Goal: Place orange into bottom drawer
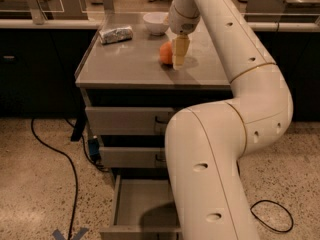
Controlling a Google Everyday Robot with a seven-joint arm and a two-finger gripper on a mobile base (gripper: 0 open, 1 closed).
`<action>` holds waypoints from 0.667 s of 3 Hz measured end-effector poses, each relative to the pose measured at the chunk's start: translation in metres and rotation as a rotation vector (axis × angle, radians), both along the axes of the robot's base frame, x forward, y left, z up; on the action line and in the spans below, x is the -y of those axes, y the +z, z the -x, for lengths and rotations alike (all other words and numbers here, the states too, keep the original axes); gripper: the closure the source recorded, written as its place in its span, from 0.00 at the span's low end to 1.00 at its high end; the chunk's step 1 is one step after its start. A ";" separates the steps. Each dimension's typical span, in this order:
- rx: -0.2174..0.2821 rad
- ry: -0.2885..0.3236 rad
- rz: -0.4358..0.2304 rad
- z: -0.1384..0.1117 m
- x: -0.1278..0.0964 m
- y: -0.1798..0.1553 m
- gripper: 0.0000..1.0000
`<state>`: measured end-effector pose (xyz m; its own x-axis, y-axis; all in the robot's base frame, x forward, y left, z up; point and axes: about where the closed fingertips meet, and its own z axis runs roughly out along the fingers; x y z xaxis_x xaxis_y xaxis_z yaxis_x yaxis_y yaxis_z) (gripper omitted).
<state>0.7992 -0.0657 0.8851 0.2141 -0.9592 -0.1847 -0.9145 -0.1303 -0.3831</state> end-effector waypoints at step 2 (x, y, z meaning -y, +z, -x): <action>-0.074 0.003 0.017 -0.002 -0.009 -0.036 0.00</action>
Offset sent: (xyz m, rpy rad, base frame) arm 0.0453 -0.0133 0.0005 -0.0544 0.1601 0.0070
